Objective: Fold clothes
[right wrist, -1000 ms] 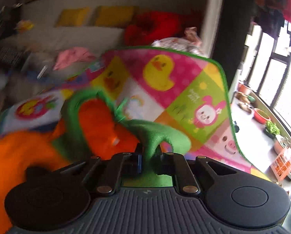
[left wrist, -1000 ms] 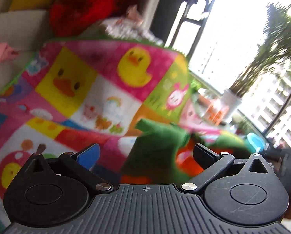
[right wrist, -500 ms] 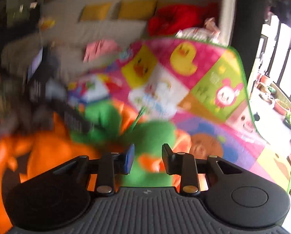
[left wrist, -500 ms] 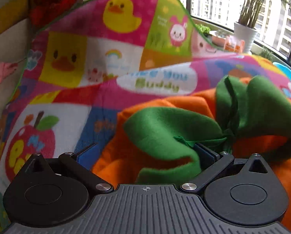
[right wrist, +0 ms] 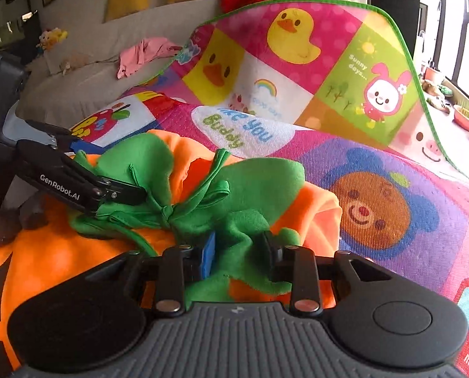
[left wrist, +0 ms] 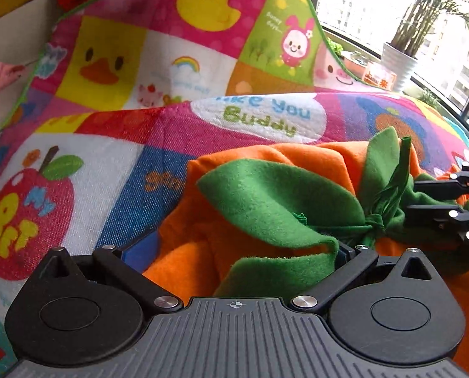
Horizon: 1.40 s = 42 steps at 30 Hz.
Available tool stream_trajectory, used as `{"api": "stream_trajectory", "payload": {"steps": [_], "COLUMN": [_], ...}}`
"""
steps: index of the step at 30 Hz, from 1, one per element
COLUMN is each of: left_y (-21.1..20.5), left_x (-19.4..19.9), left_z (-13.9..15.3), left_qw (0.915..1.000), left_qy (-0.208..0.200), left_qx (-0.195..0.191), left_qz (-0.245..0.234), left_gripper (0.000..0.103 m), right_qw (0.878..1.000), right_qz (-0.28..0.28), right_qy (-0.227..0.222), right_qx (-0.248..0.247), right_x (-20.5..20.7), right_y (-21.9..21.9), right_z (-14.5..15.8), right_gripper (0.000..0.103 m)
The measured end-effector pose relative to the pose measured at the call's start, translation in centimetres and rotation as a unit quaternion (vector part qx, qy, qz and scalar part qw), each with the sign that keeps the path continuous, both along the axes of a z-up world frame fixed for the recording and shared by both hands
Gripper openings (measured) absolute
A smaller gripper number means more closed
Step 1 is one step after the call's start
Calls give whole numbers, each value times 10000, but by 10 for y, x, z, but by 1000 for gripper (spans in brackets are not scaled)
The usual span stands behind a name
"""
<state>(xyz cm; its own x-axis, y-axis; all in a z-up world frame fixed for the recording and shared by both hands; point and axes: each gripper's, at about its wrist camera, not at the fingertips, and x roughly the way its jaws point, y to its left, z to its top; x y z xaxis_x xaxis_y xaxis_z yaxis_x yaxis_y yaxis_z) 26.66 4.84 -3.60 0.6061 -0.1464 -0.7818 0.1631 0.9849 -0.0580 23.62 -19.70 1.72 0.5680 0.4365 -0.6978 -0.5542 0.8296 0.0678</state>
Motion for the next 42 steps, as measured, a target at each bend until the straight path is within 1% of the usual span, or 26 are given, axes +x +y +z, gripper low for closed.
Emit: {"api": "stream_trajectory", "payload": {"steps": [9, 12, 14, 17, 18, 19, 20, 22, 23, 24, 26, 29, 30, 32, 33, 35, 36, 37, 38, 40, 42], "left_y": [1, 5, 7, 9, 10, 10, 9, -1, -7, -12, -22, -20, -18, -12, -10, -6, -6, -6, -6, -8, -11], "left_x": [-4, -6, -14, -34, -40, -46, -50, -53, -54, -53, -51, -41, -38, -34, -33, -31, -31, -32, -33, -35, -37], "left_z": [0, 8, 23, 55, 64, 73, 78, 76, 73, 68, 53, 34, 30, 21, 18, 11, 9, 10, 10, 10, 9], "left_qw": [10000, 9998, 9992, 9956, 9935, 9909, 9877, 9830, 9802, 9803, 9837, 9850, 9851, 9851, 9849, 9845, 9849, 9854, 9860, 9873, 9889], "left_qy": [-84, -71, -255, -744, -835, -903, -898, -694, -579, -486, -322, -34, 32, 157, 208, 310, 312, 289, 266, 212, 140], "left_qx": [-35, -163, -314, -569, -755, -973, -1234, -1571, -1716, -1709, -1546, -1582, -1597, -1622, -1632, -1651, -1627, -1587, -1546, -1455, -1344], "left_qz": [-39, -31, -10, -94, -155, -232, -342, -648, -806, -859, -864, -694, -635, -551, -533, -497, -510, -537, -564, -604, -614], "left_gripper": [103, 103, 103, 103, 103, 103, 103, 103, 103, 103, 101, 98, 97, 86, 85, 83, 83, 83, 83, 84, 84], "right_qw": [9997, 9995, 9990, 9972, 9961, 9940, 9915, 9824, 9785, 9741, 9719, 9603, 9591, 9648, 9669, 9666, 9685, 9705, 9735, 9777, 9776], "right_qz": [-114, -148, -243, -440, -527, -645, -763, -1010, -1108, -1205, -1378, -1439, -1418, -1323, -1281, -1214, -1141, -1063, -915, -618, -307], "right_qy": [67, 157, 208, 72, 27, 81, 145, 627, 868, 1098, 1224, 1681, 1751, 1631, 1568, 1543, 1447, 1345, 1156, 777, 472], "right_qx": [196, 242, 303, 593, 713, 877, 1043, 1439, 1506, 1566, 1461, 1698, 1714, 1582, 1551, 1649, 1672, 1696, 1748, 1853, 2029], "right_x": [2, 5, 5, 5, 6, 11, 15, 33, 41, 50, 61, 79, 83, 90, 93, 99, 98, 96, 86, 67, 33], "right_y": [-4, -5, -10, -29, -36, -45, -54, -68, -70, -72, -69, -65, -60, -46, -40, -31, -27, -23, -21, -19, -24], "right_z": [-4, -1, 4, 26, 35, 40, 45, 44, 38, 32, 20, 0, -5, -11, -13, -16, -13, -9, 3, 27, 55], "right_gripper": [32, 32, 32, 32, 32, 32, 32, 32, 32, 32, 32, 32, 32, 32, 32, 31, 27, 16, 12, 8, 6]}}
